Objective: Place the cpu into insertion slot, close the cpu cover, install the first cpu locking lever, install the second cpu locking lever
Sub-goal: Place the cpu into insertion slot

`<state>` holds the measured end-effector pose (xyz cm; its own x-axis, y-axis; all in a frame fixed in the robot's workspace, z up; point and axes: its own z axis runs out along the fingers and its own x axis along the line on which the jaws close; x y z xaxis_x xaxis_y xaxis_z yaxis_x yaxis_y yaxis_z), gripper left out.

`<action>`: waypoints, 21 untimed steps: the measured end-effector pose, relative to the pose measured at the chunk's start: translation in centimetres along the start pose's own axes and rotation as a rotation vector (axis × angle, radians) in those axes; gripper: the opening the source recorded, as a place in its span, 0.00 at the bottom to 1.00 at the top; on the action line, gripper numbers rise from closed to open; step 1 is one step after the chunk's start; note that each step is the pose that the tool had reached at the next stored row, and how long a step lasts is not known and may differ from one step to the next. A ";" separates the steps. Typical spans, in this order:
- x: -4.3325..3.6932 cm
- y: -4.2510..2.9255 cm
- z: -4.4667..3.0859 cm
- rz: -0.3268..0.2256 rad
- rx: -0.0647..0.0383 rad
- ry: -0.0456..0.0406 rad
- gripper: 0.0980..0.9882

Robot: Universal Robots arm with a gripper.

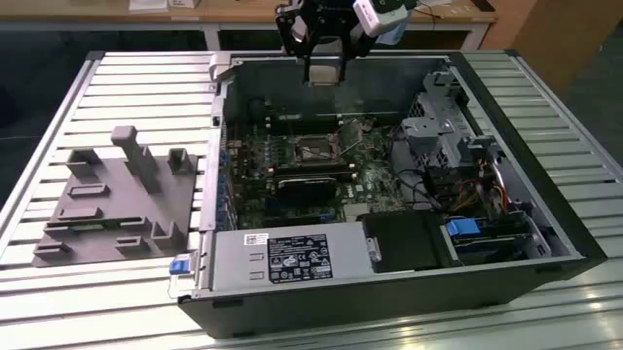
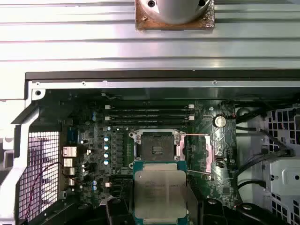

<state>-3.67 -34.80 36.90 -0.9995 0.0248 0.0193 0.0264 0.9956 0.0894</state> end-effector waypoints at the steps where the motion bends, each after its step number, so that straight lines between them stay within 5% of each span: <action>1: 0.00 0.00 0.00 0.000 0.000 0.0000 0.49; 12: -0.01 -0.02 0.22 0.000 0.000 0.0000 0.49; 21: -0.02 -0.13 1.40 0.000 0.000 -0.0037 0.49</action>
<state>-3.68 -34.80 35.50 -0.9996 0.0249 0.0156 0.0262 0.9957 0.0893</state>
